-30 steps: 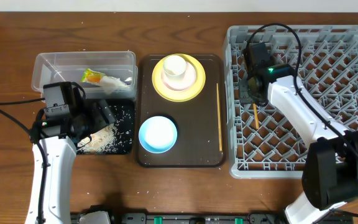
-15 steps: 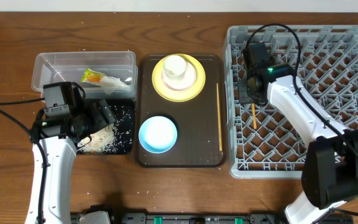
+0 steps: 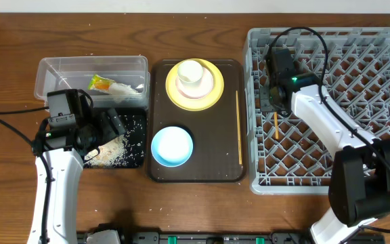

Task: Sort waste into correct bins and load items into the dishwasher rack
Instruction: 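Release the chopstick in the rack and lift right gripper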

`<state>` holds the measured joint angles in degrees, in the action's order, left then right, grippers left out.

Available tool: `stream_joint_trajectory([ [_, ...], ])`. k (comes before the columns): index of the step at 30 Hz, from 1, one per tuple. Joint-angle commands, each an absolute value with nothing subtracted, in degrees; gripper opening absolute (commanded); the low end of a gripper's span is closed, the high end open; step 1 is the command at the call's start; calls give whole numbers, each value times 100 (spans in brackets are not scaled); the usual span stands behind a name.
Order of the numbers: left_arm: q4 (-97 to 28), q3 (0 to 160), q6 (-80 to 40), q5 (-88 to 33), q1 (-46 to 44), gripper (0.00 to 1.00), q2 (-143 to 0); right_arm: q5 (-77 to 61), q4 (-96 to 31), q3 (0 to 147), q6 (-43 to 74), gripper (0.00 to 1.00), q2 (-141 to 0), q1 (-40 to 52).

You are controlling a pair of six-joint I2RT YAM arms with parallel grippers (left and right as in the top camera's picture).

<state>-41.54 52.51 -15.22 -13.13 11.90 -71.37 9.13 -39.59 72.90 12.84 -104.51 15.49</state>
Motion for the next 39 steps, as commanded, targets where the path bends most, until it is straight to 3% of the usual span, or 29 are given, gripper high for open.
stream_joint_trajectory([
  [1,-4150,5360,-1516,-1280,1210,95,-7148,650,-3966,6960,1323,7,-10512,1566],
  [14,-4152,5360,-1516,-1280,1210,95,-7148,631,-4066,6993,1229,19,-10449,1566],
  [23,-4152,5360,-1516,-1280,1210,95,-7148,283,-4735,7666,1166,27,-9686,1623],
  [30,-4152,5360,-1516,-1280,1210,95,-7148,-60,-4674,7699,1590,26,-9059,1894],
  [39,-4150,5360,-1516,-1280,1210,95,-7148,213,-4670,7682,2088,26,-9258,2790],
])
